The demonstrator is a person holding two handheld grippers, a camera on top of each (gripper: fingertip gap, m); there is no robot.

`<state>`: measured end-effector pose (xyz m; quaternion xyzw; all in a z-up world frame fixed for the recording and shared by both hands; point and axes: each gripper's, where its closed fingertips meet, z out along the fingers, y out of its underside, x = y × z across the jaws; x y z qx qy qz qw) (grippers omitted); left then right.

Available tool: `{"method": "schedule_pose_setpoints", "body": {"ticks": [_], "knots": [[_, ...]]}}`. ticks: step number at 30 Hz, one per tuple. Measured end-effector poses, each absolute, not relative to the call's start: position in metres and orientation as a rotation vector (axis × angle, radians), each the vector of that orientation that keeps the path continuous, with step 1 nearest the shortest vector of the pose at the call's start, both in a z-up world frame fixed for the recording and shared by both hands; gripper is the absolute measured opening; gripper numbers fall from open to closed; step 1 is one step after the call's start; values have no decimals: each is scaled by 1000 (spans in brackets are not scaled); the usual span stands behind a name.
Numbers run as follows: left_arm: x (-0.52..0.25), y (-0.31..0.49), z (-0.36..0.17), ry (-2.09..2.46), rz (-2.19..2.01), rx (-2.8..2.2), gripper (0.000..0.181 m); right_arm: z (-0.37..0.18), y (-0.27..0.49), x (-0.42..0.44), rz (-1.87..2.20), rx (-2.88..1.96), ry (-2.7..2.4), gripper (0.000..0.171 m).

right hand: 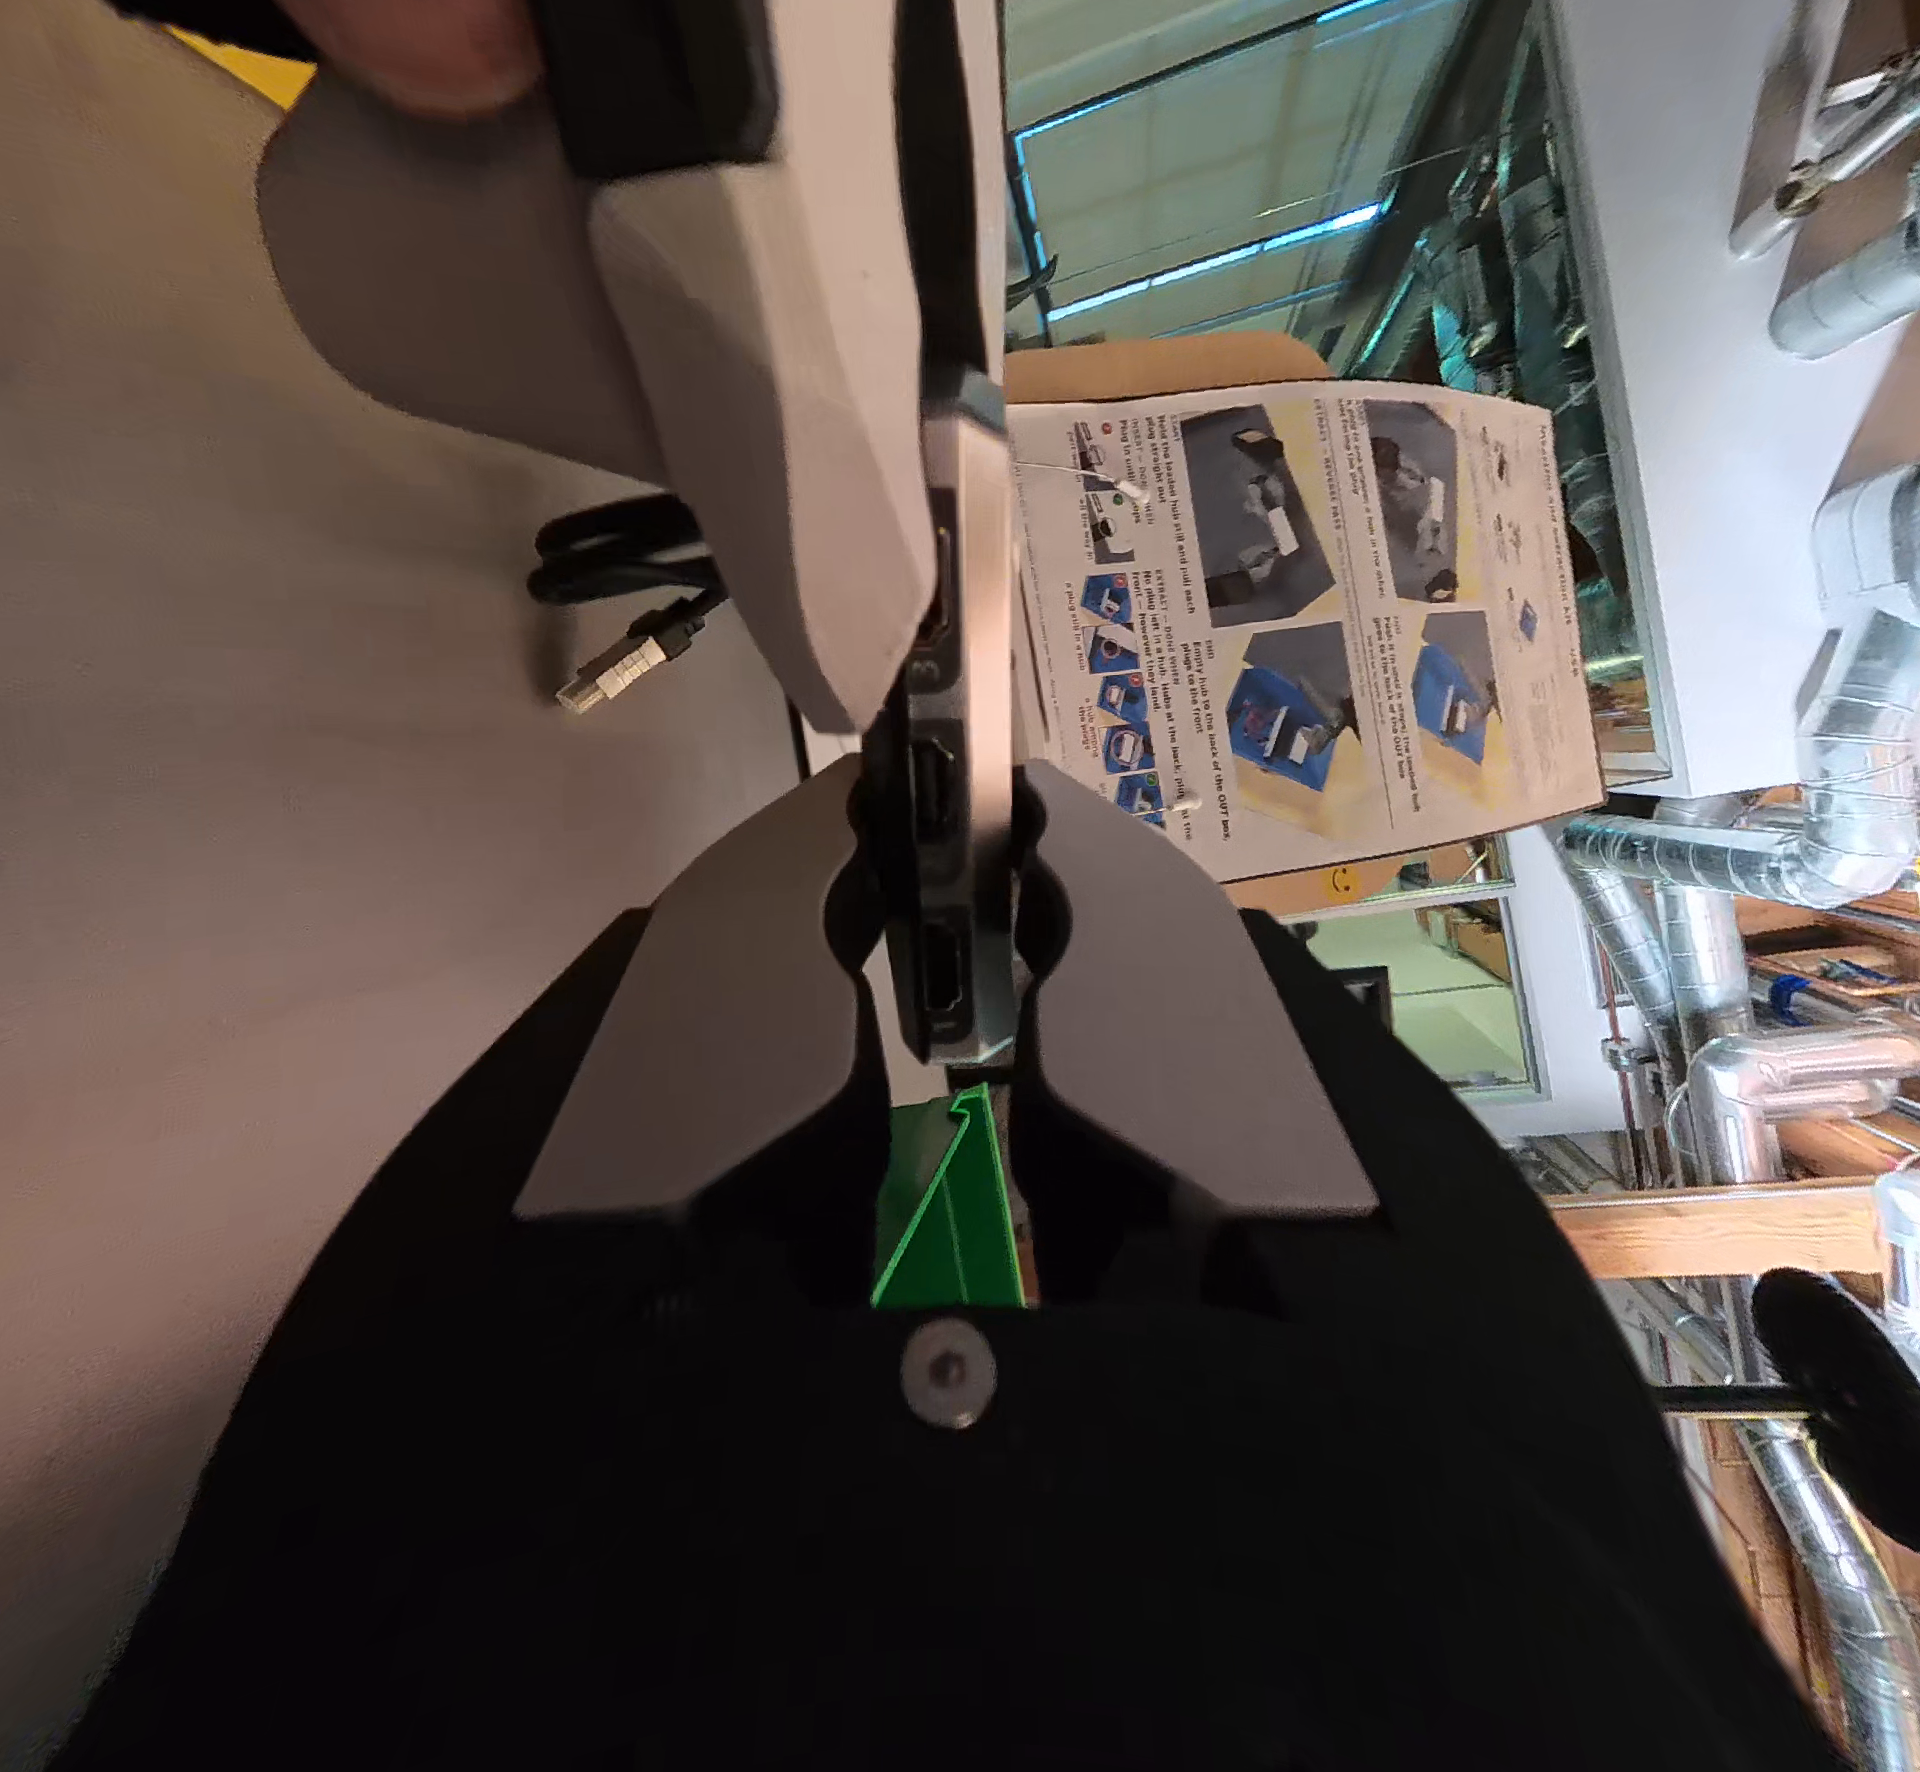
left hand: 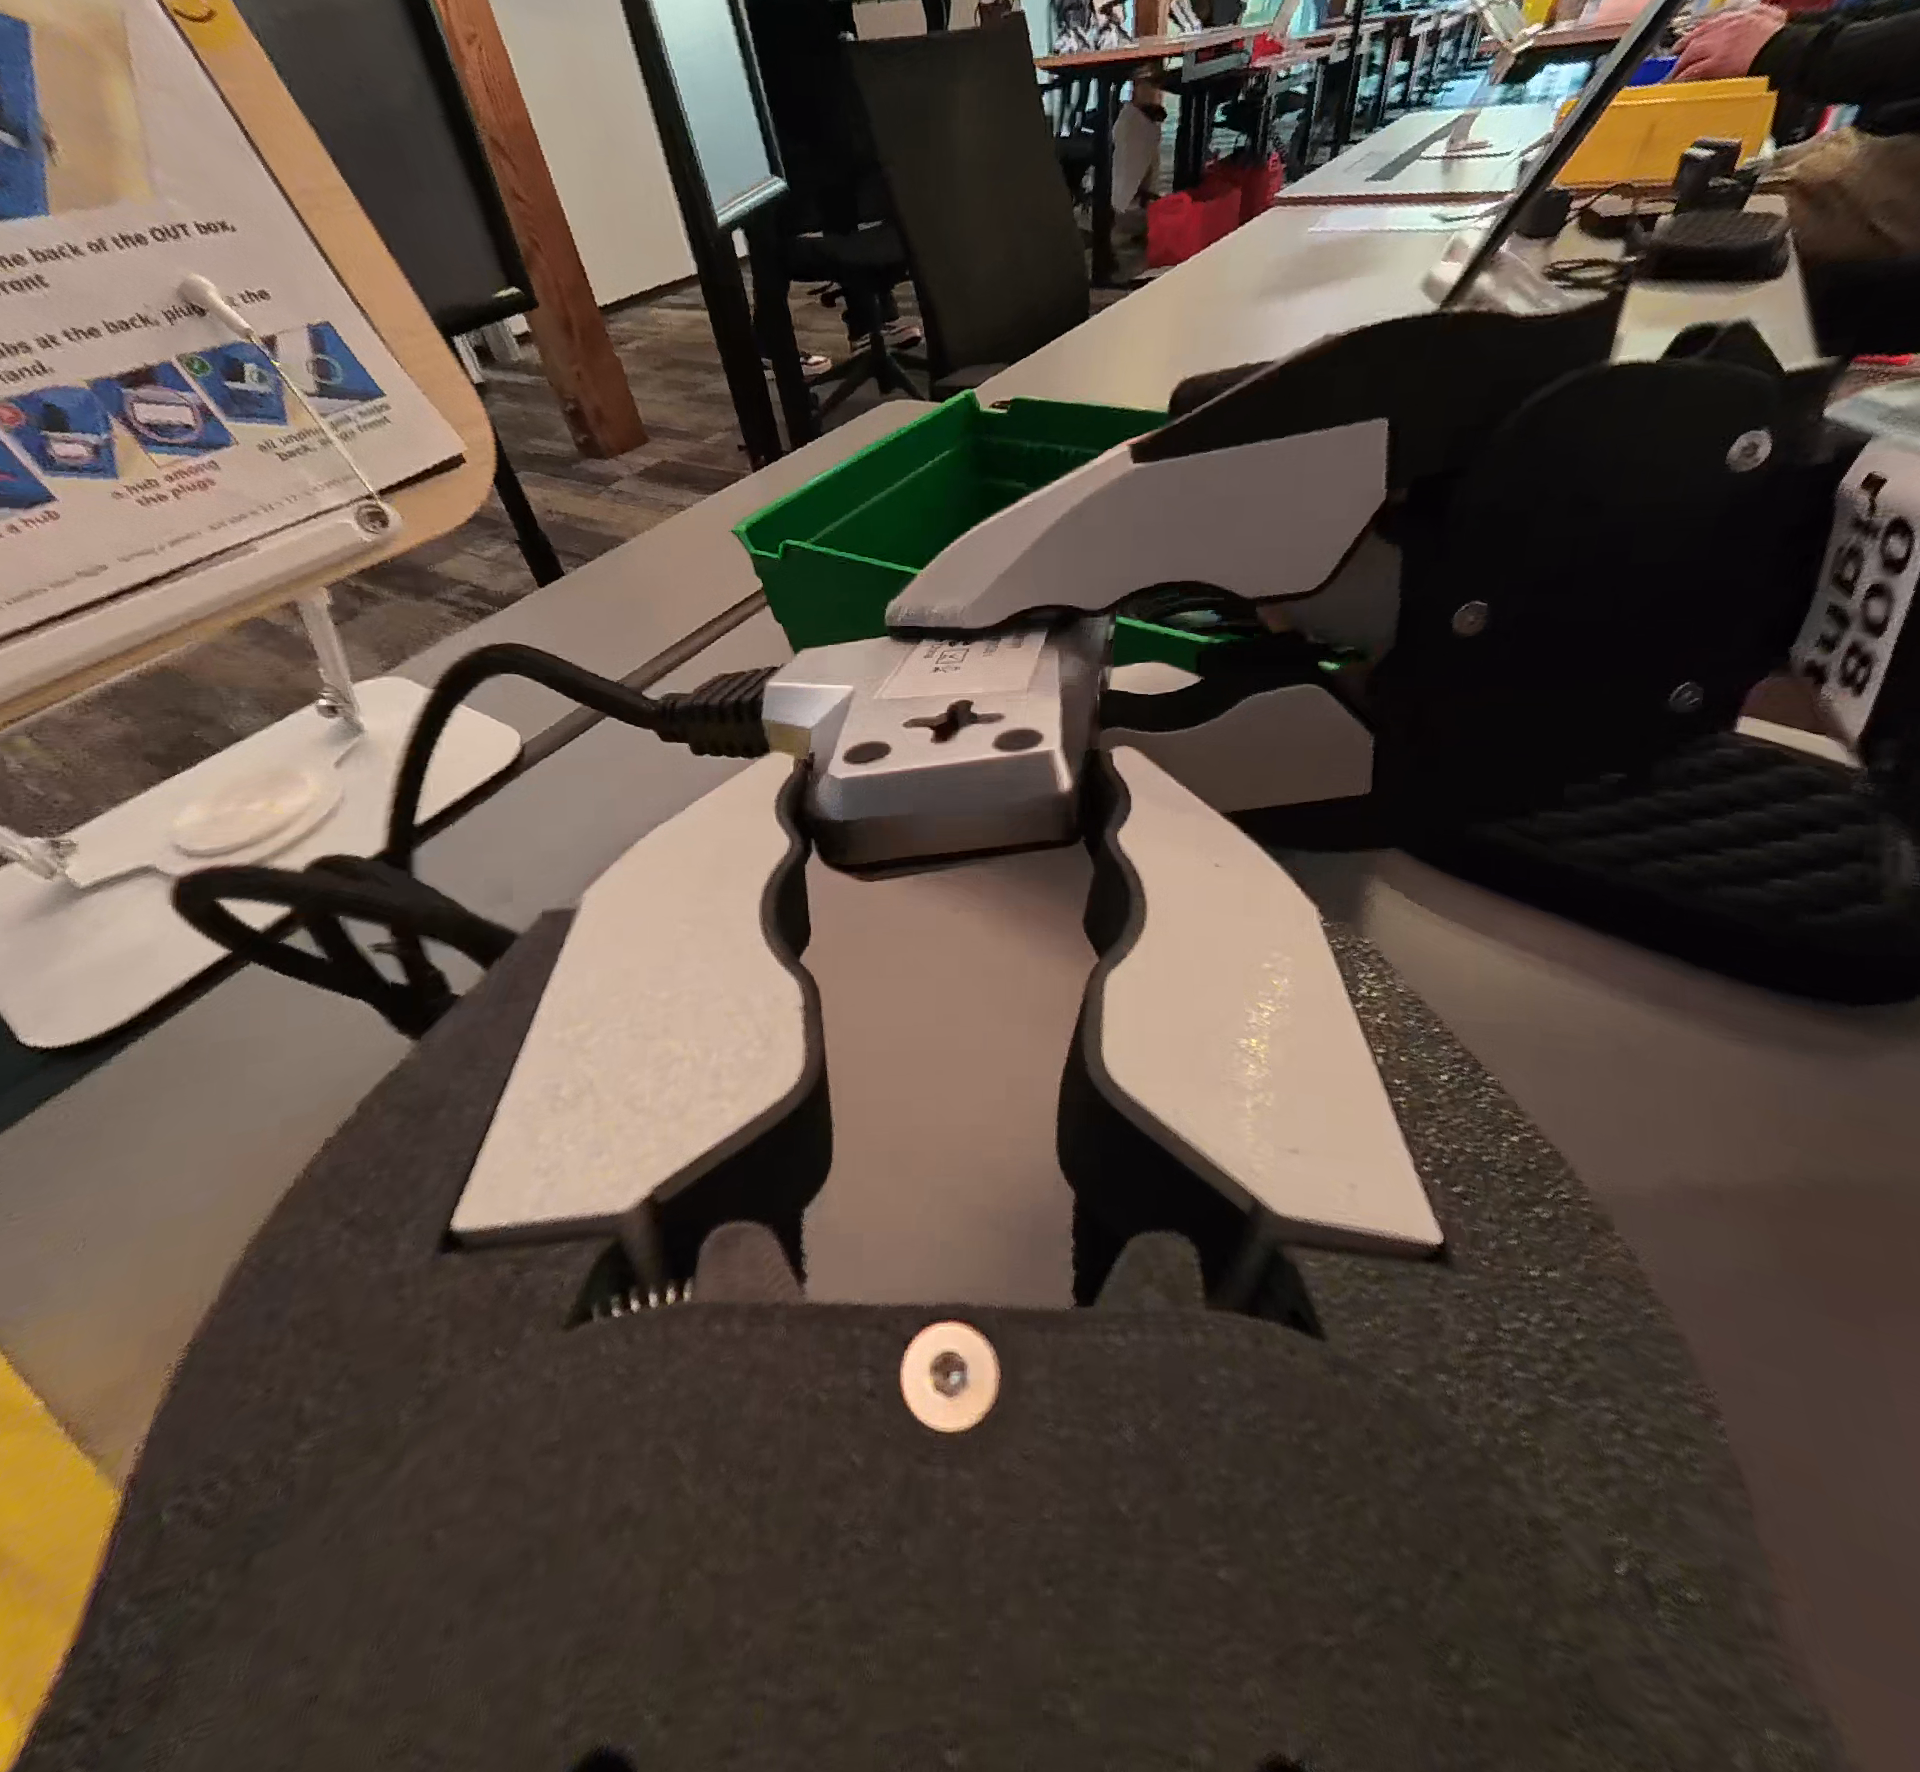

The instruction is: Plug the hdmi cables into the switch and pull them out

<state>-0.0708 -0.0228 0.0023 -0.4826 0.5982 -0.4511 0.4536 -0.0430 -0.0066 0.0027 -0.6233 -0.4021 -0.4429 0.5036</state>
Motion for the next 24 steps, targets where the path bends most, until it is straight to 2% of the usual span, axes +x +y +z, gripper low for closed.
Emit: {"method": "schedule_pose_setpoints", "body": {"ticks": [7,12,24], "knots": [[-87,48,-17,1341,-522,-1448,45,28,-9,3,-1053,-1644,-851,20],[-96,66,-5,1183,-520,-1499,44,64,-20,29,-1130,-1663,-815,20],[-101,76,-13,1175,-420,-1505,42,157,-53,61,-1303,-1626,-686,20]]}}
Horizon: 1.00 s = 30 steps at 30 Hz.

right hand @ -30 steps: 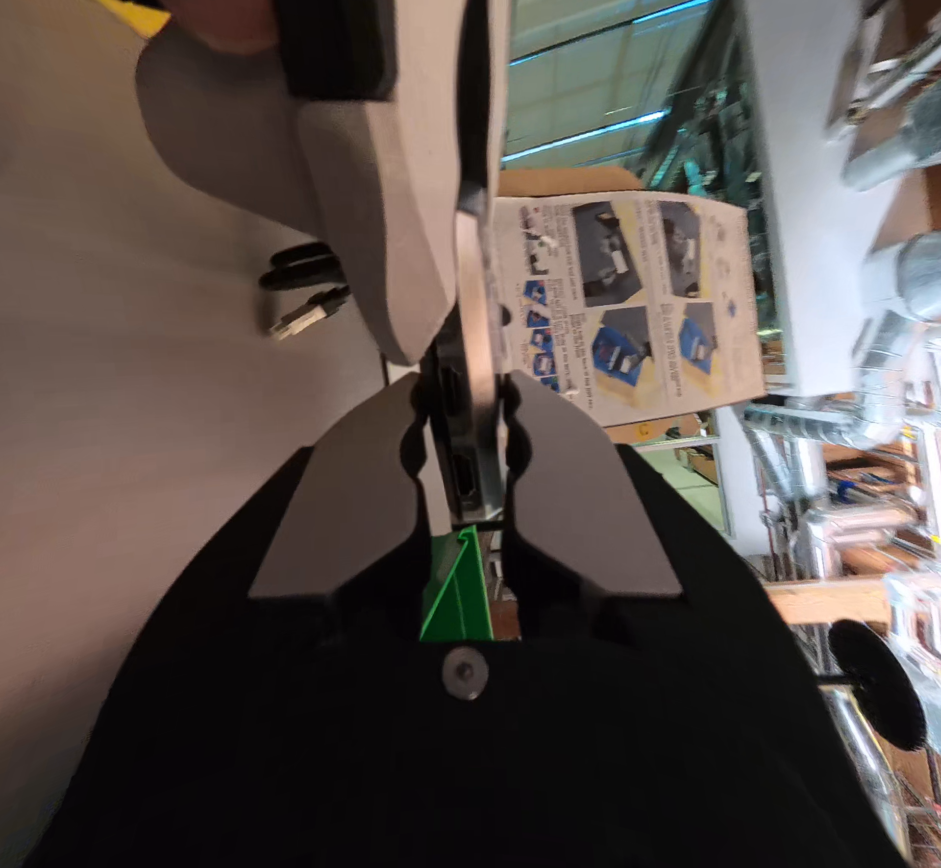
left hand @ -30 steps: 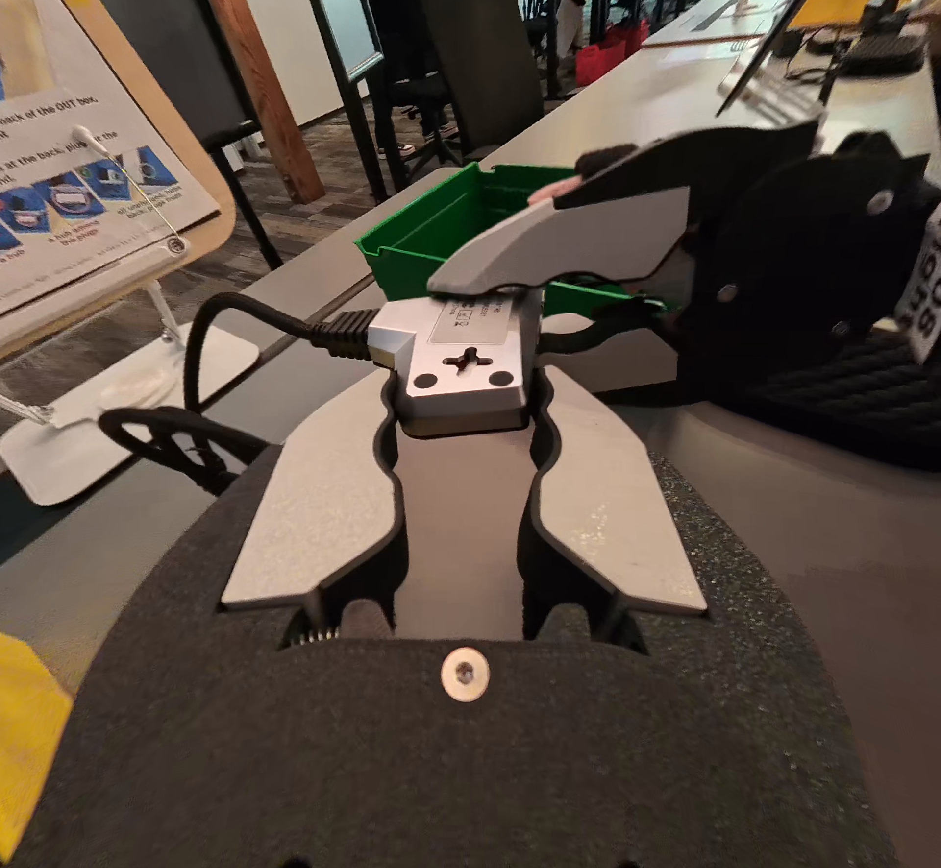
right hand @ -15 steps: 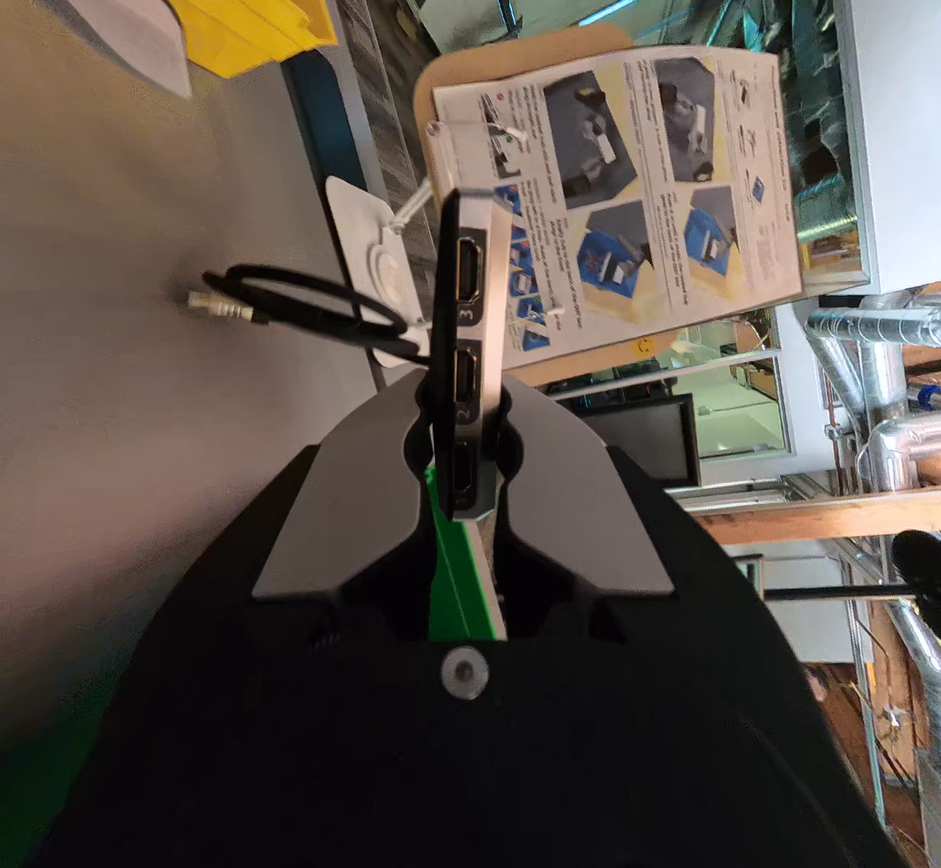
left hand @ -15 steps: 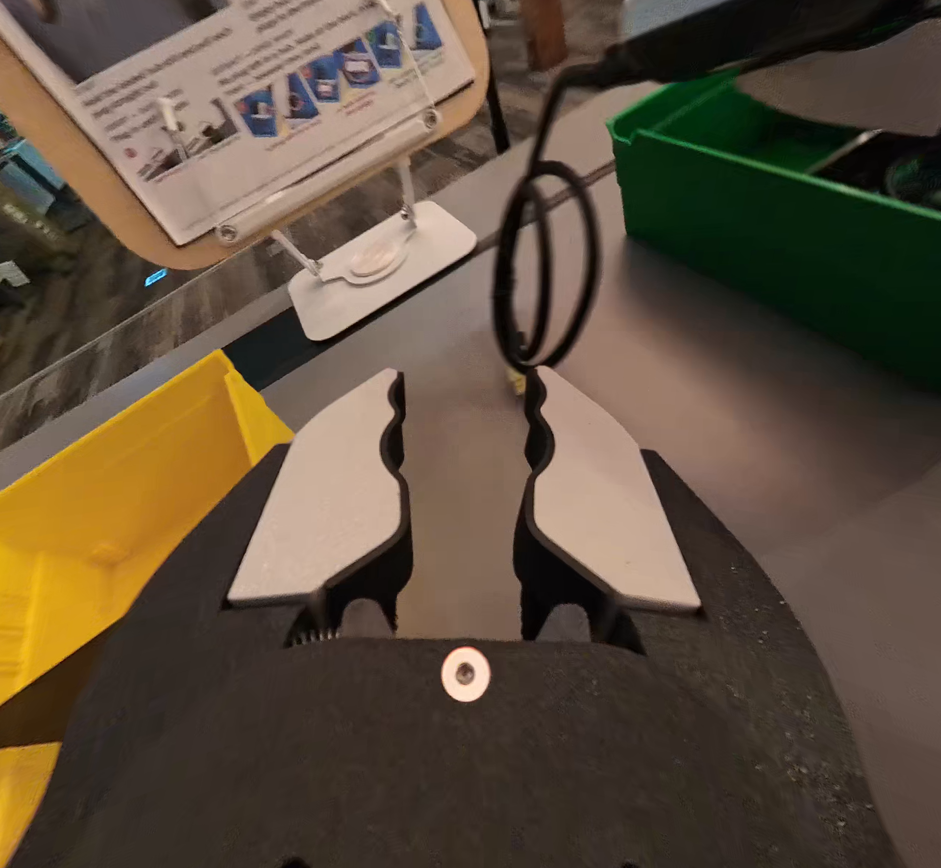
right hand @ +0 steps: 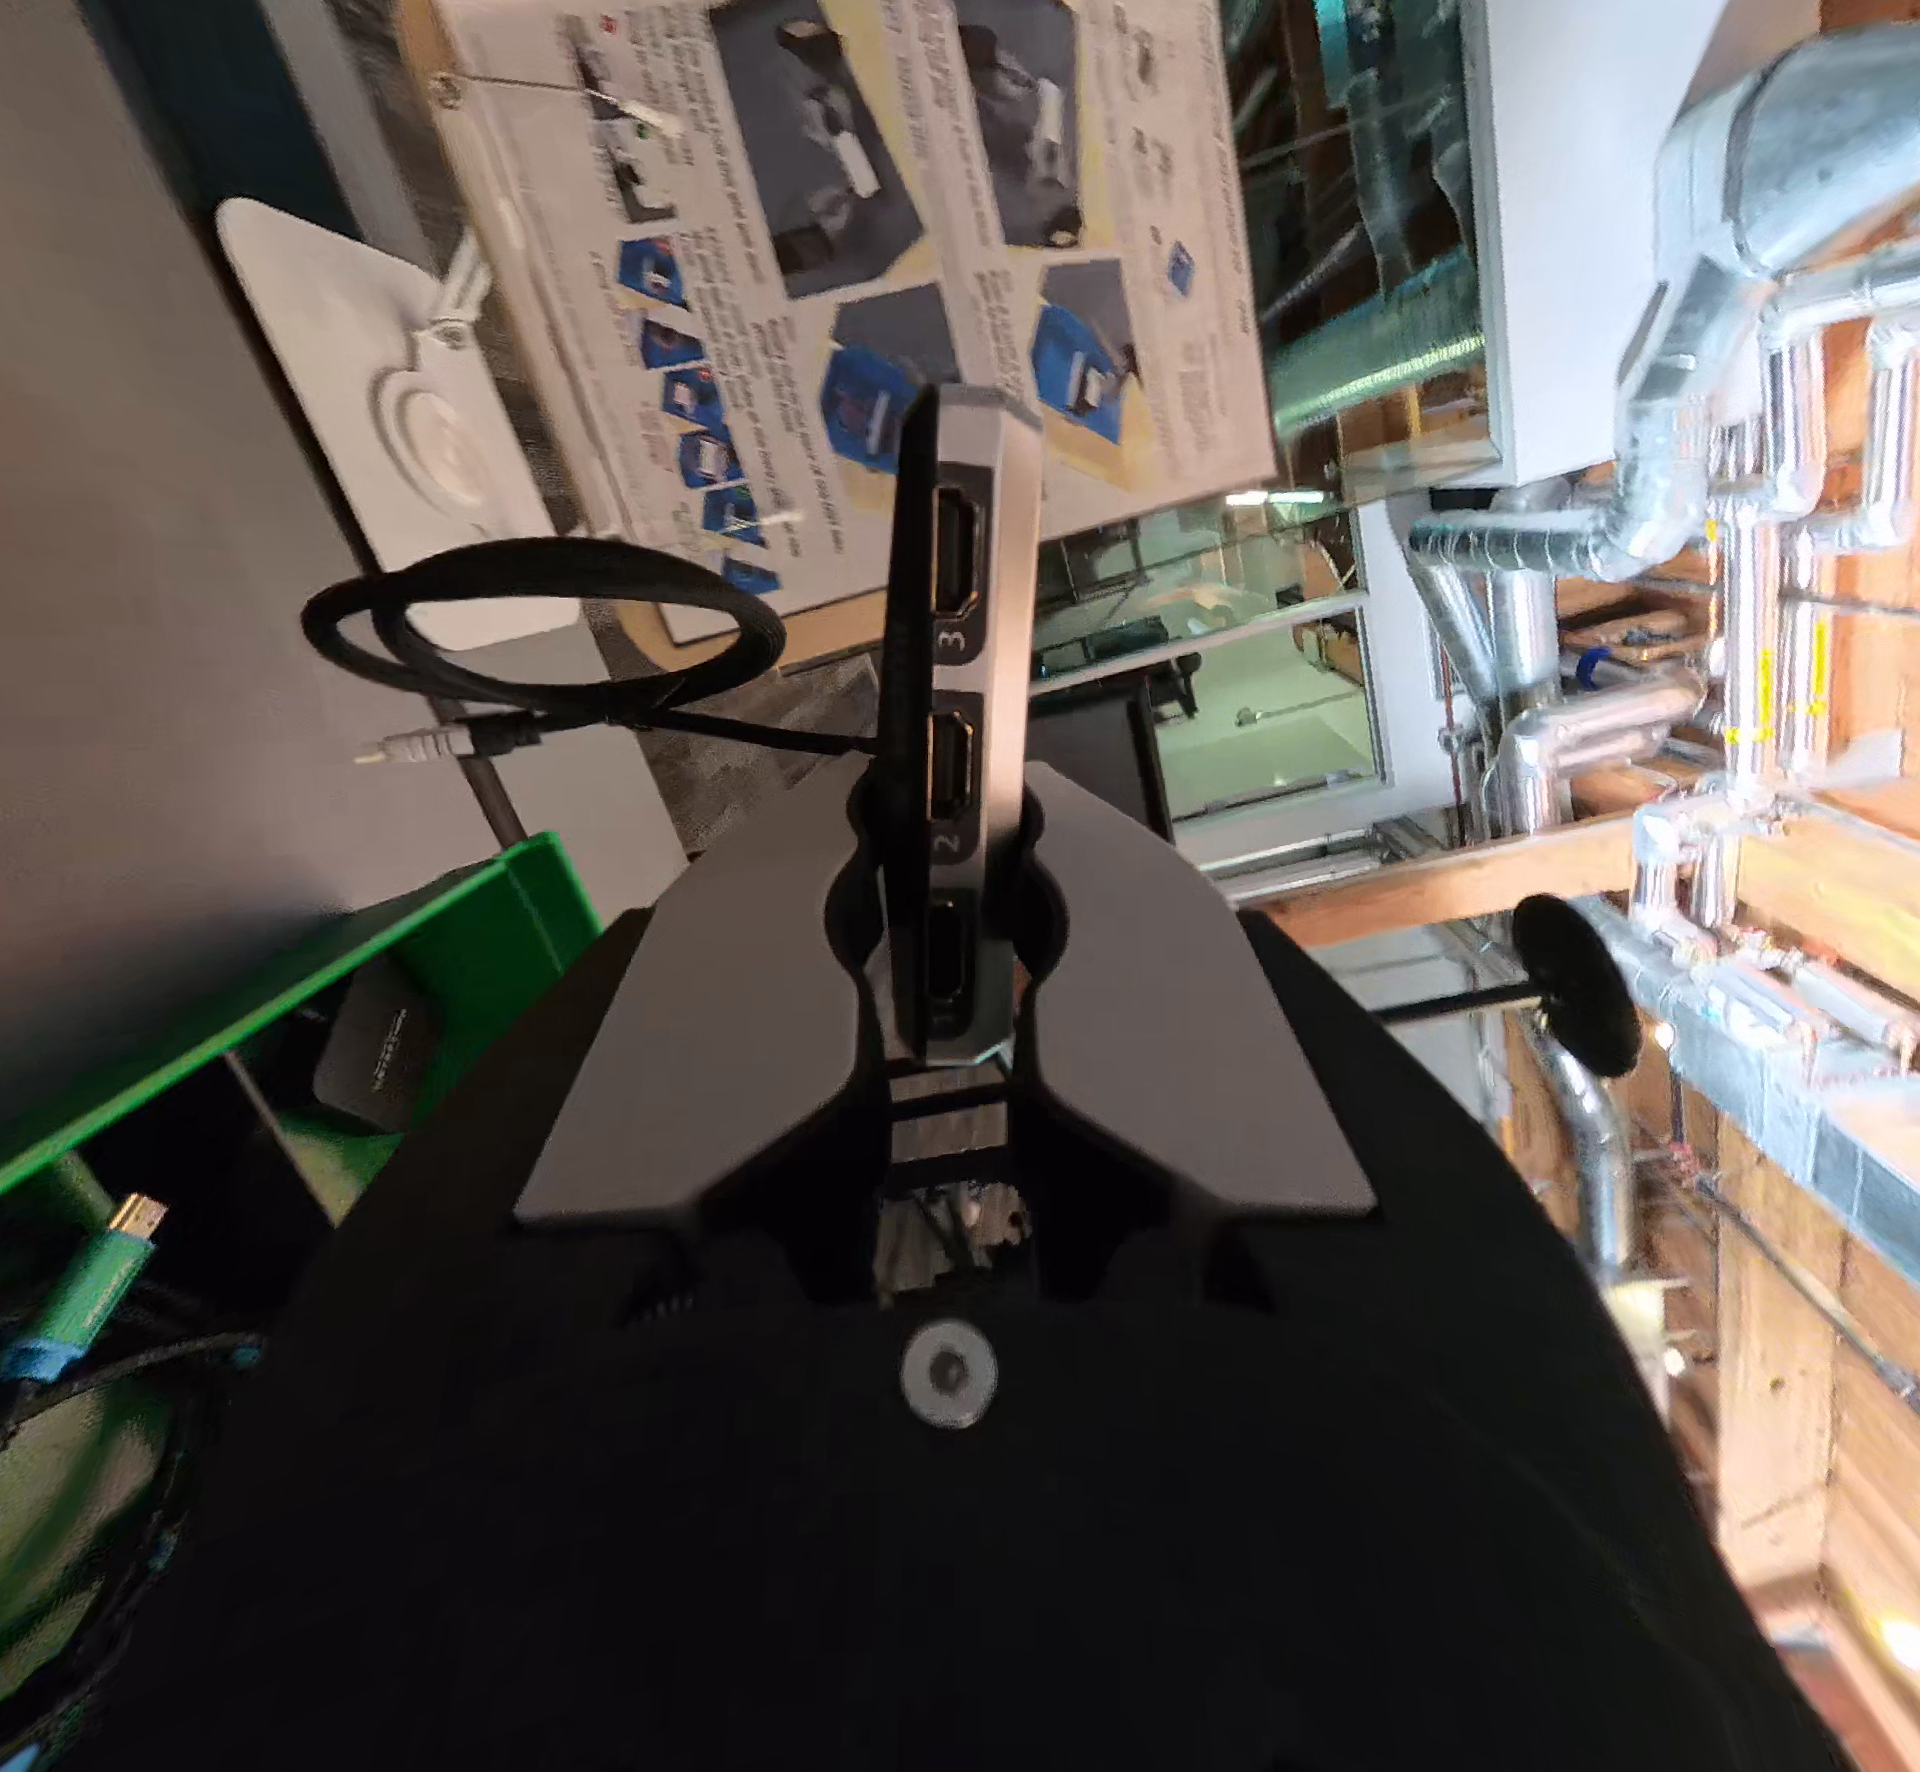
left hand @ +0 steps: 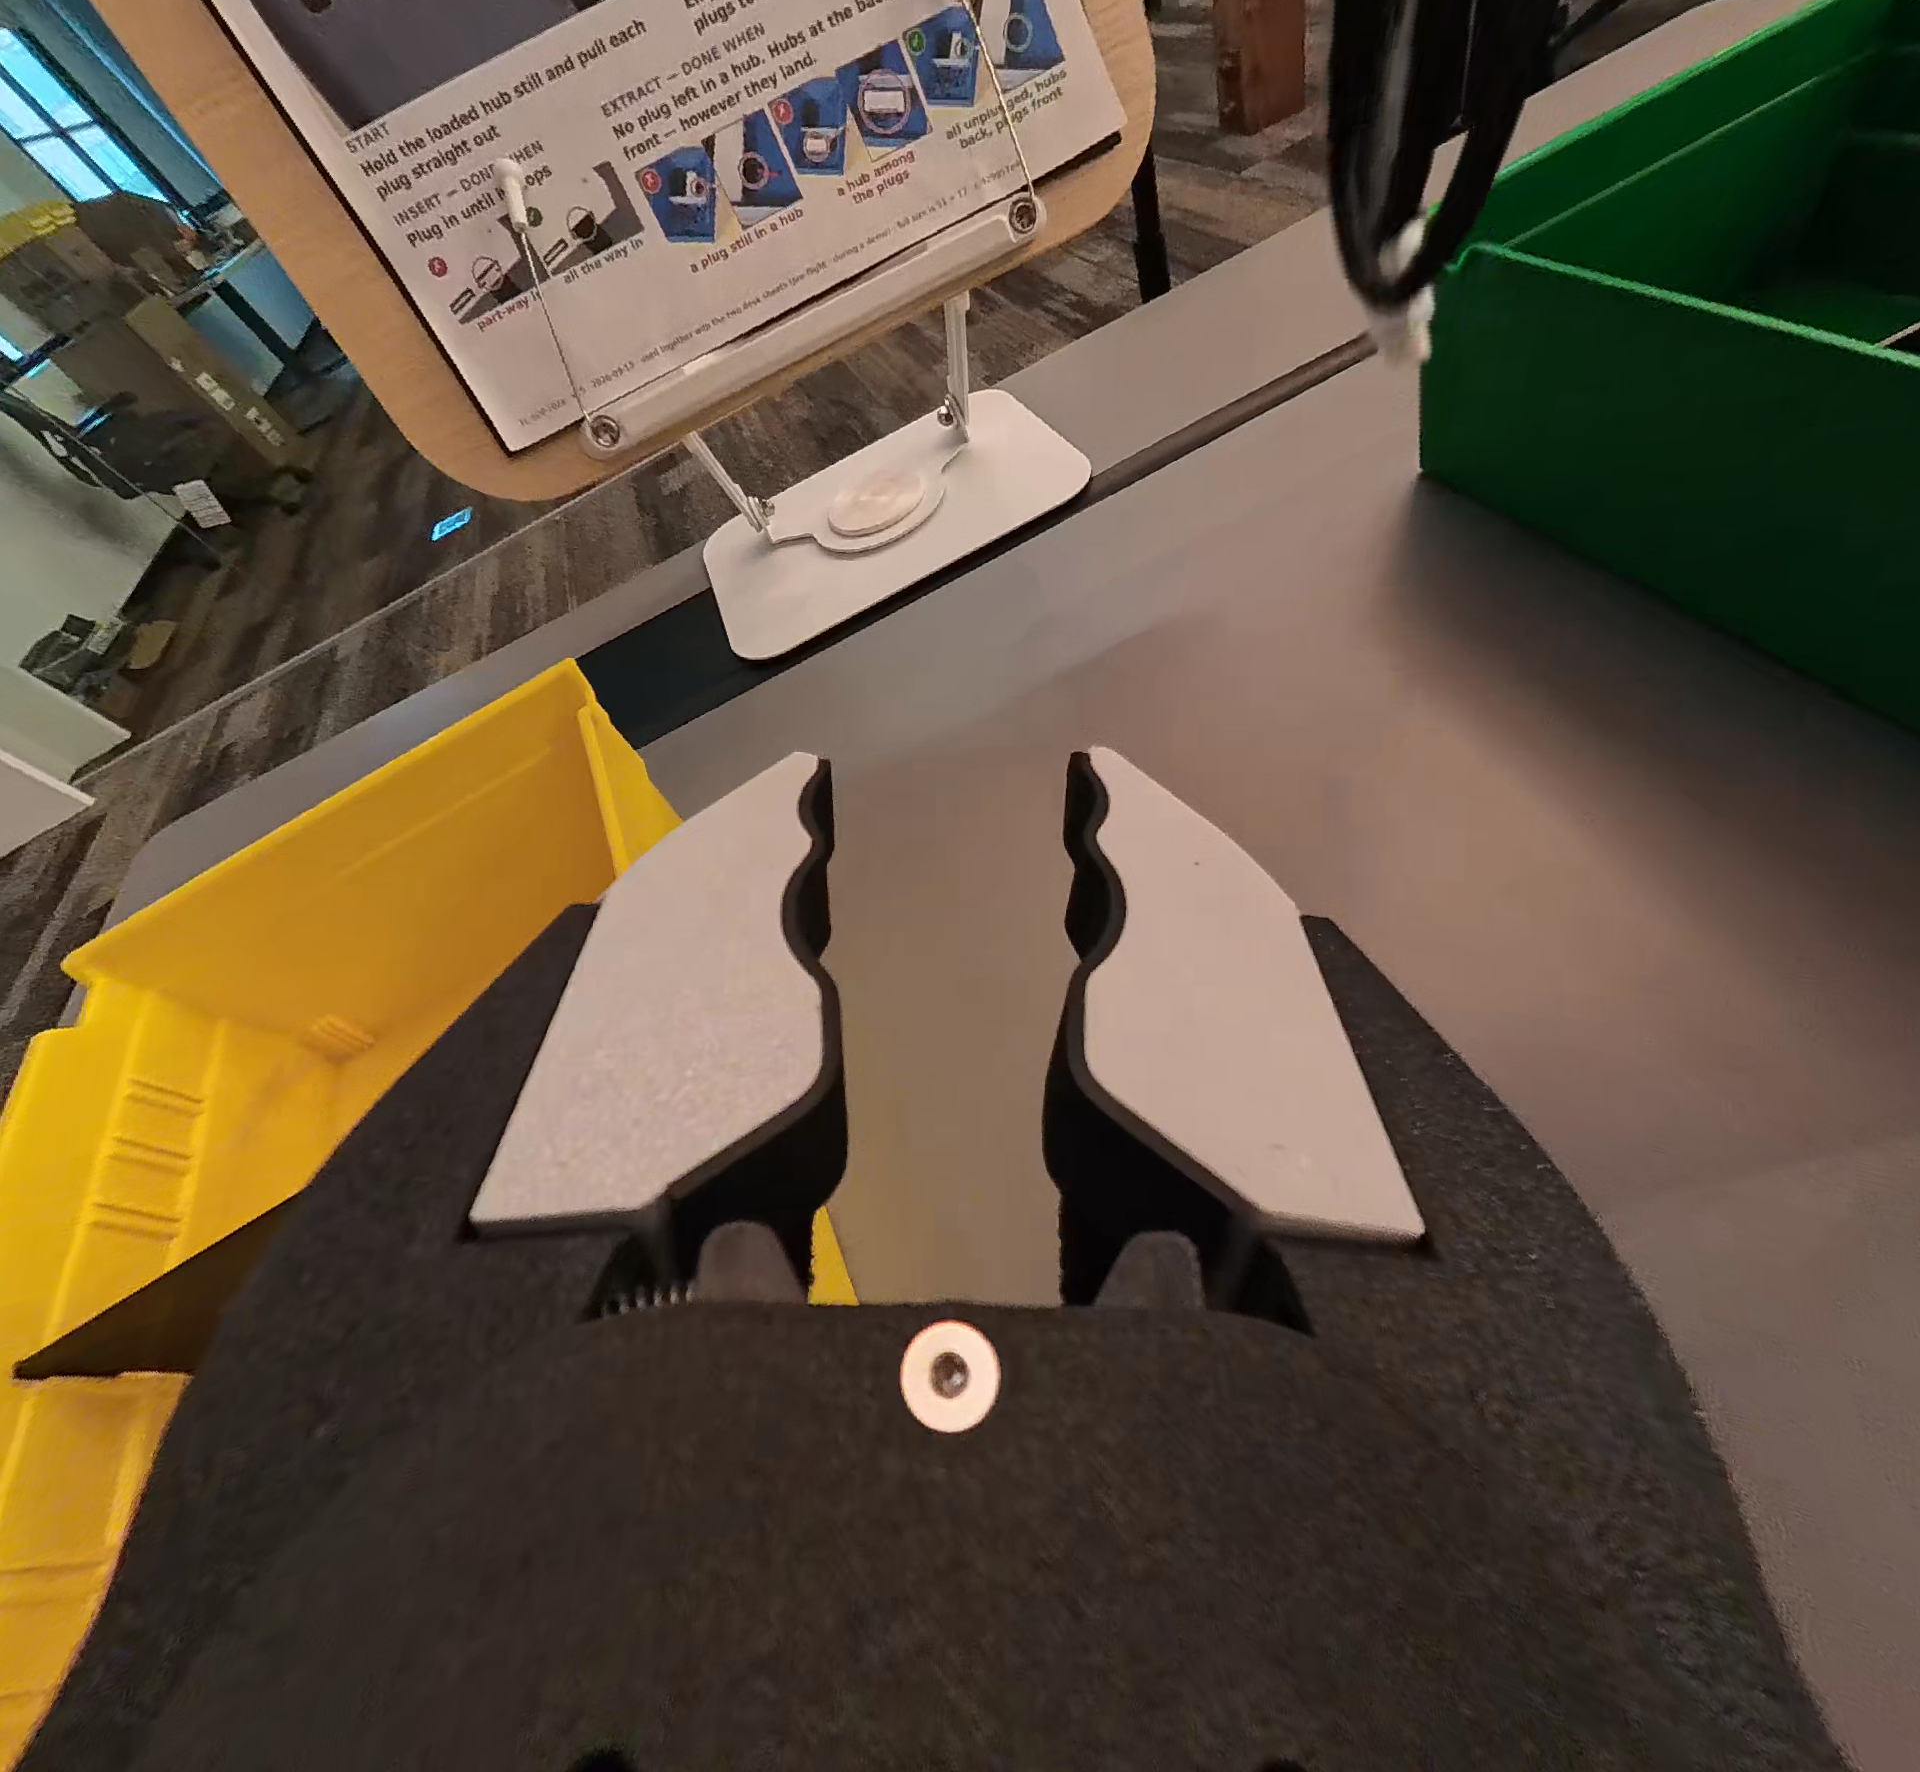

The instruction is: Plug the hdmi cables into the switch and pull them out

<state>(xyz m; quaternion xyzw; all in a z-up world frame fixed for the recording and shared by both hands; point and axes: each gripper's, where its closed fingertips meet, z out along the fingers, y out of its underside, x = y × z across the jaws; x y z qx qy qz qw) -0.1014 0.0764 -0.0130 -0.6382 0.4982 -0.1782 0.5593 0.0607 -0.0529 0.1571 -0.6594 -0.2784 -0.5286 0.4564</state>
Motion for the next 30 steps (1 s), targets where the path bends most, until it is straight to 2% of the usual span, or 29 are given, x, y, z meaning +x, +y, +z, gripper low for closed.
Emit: {"method": "schedule_pose_setpoints", "body": {"ticks": [5,8,14,21,26,30], "knots": [[-105,82,-21,1180,-400,-1523,43,193,-81,97,-1108,-1797,-454,20],[-105,85,-25,1184,-405,-1540,43,181,-93,125,-951,-1972,-334,20],[-102,83,-31,1216,-370,-1526,43,111,-104,186,-935,-2192,-184,21],[-95,79,-40,1264,-330,-1524,43,8,-108,209,-767,-2601,-169,21],[-92,75,-44,1292,-296,-1501,42,-33,-80,236,-743,-2641,-300,22],[-89,73,-46,1307,-279,-1491,42,-39,-53,234,-641,-2543,-509,23]]}}
